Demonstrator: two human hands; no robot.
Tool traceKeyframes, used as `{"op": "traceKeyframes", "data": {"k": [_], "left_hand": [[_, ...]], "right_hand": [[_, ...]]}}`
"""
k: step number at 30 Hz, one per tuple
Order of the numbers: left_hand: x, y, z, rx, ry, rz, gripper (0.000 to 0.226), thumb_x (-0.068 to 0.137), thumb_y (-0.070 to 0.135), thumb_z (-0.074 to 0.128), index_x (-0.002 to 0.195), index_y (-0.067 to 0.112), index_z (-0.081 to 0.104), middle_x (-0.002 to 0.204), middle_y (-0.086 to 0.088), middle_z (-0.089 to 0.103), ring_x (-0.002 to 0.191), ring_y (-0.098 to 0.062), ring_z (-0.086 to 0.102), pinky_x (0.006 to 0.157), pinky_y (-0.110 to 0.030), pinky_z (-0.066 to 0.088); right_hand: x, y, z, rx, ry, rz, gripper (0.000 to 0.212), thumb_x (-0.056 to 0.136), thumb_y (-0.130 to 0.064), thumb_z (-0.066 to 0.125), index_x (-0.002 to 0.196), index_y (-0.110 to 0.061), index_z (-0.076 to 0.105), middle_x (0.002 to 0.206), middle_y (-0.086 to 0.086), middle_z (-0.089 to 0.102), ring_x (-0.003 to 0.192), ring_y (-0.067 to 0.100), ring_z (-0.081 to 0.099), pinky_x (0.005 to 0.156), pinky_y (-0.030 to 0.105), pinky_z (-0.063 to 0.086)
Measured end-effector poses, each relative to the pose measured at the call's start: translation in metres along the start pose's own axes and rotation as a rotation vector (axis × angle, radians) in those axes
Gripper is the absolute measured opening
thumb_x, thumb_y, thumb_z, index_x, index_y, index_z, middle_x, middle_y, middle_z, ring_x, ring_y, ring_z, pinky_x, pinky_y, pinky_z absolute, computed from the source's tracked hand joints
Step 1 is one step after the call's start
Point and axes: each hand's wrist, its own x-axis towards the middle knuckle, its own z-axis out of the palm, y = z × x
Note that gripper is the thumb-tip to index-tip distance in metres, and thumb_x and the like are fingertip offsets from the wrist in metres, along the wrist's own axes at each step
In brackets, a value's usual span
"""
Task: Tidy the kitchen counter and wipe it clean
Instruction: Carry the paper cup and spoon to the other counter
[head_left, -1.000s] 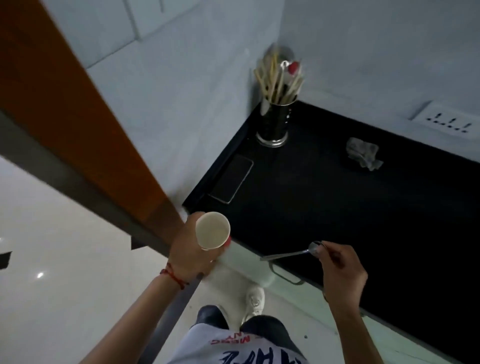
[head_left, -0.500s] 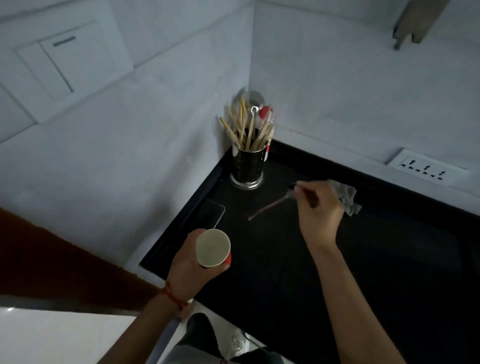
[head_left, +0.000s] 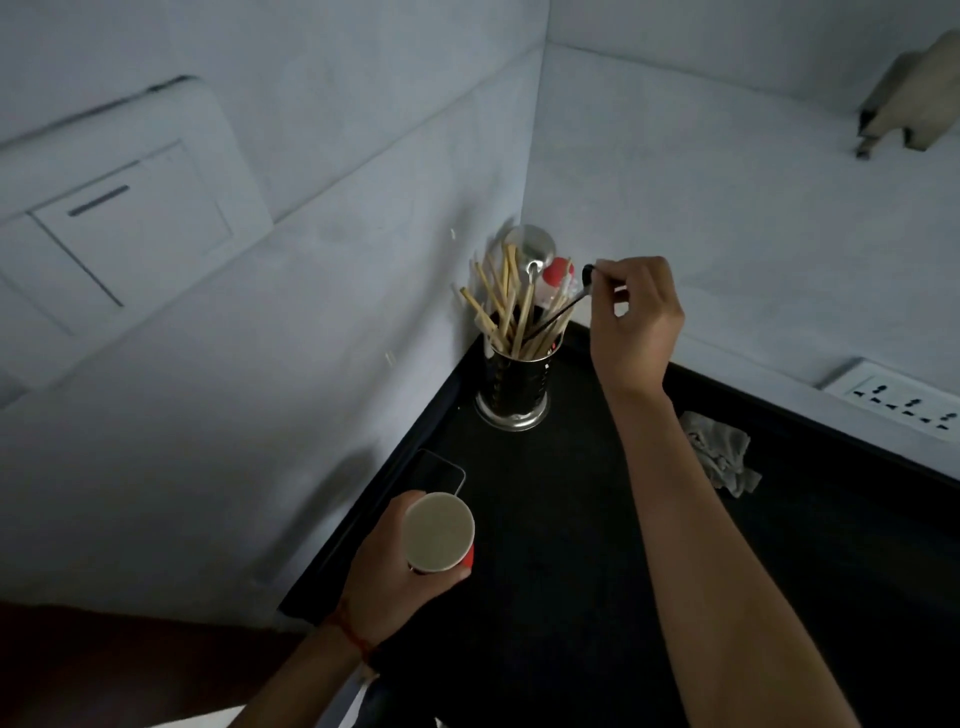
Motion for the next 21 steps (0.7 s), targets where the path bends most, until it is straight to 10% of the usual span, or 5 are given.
{"op": "traceKeyframes", "data": {"k": [12,16,21], "left_hand": [[0.027,0.001,0.005,-0.004,-0.039,0.01,0.072,0.05,0.052,0.074,0.113,0.038,0.044,0.112,0.021,0.054,0.106,0.004,0.051,0.081,-0.001,0.042],[0.037,0.009,0.012,0.019,-0.058,-0.002,0.069,0.044,0.056,0.07,0.106,0.045,0.04,0.109,0.024,0.052,0.102,0.002,0.053,0.075,-0.001,0.041],[0.053,0.02,0.03,0.014,-0.079,0.017,0.07,0.042,0.057,0.069,0.103,0.046,0.038,0.104,0.026,0.049,0.095,0.011,0.053,0.071,0.003,0.041]], "right_hand": [[-0.046,0.022,0.035,-0.17,-0.53,-0.063,0.011,0.084,-0.011,0.061,0.088,-0.005,0.068,0.085,0.01,0.068,0.072,0.021,0.065,0.057,0.035,0.056],[-0.06,0.029,0.008,-0.174,-0.389,-0.03,0.02,0.082,-0.017,0.064,0.099,-0.008,0.067,0.095,0.008,0.07,0.088,0.017,0.065,0.068,0.026,0.055],[-0.128,0.067,-0.042,-0.331,-0.351,0.477,0.033,0.088,-0.024,0.058,0.117,-0.009,0.06,0.122,0.01,0.06,0.115,0.021,0.055,0.095,0.038,0.049]]}}
